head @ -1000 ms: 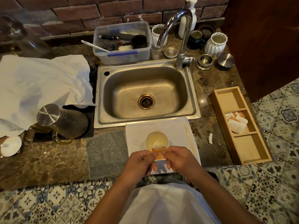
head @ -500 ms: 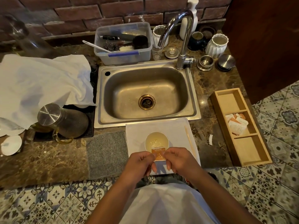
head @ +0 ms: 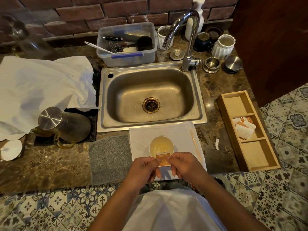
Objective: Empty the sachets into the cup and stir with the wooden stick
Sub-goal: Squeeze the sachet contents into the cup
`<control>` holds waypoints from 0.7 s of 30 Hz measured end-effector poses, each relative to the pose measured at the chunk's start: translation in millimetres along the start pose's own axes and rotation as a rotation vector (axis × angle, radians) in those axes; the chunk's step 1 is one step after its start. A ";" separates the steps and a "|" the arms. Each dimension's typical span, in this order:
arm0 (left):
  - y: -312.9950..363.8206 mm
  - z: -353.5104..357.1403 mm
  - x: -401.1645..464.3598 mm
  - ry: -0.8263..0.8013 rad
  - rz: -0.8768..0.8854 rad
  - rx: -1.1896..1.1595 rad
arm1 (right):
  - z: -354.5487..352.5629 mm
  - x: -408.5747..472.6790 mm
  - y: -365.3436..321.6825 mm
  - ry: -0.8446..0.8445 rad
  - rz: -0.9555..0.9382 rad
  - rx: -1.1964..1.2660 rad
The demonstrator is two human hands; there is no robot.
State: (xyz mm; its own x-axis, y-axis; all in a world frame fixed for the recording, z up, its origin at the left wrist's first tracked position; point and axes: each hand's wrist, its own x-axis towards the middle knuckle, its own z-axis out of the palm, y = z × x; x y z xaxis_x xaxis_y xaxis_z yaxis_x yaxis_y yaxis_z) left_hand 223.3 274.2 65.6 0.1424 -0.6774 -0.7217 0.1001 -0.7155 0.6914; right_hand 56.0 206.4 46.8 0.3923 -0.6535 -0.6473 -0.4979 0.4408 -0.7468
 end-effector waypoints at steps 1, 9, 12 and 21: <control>0.4 -0.1 -0.2 -0.004 -0.001 -0.002 | 0.1 0.5 0.3 -0.001 0.005 0.008; 2.8 -0.9 -2.8 -0.037 -0.020 0.006 | -1.3 -2.3 -0.3 0.006 -0.003 0.009; 1.6 -1.5 -2.3 -0.037 -0.022 0.007 | -2.3 -3.5 -1.1 0.013 -0.021 -0.008; 4.5 -0.1 -2.1 -0.029 -0.028 -0.022 | -5.0 -2.9 0.3 0.048 -0.076 -0.020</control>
State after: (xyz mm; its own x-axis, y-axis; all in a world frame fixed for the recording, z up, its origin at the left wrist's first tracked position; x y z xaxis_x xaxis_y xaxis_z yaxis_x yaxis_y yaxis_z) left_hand 223.5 272.4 70.2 0.1106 -0.6618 -0.7415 0.1256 -0.7308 0.6710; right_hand 50.8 205.3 49.2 0.3921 -0.7139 -0.5801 -0.4834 0.3766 -0.7902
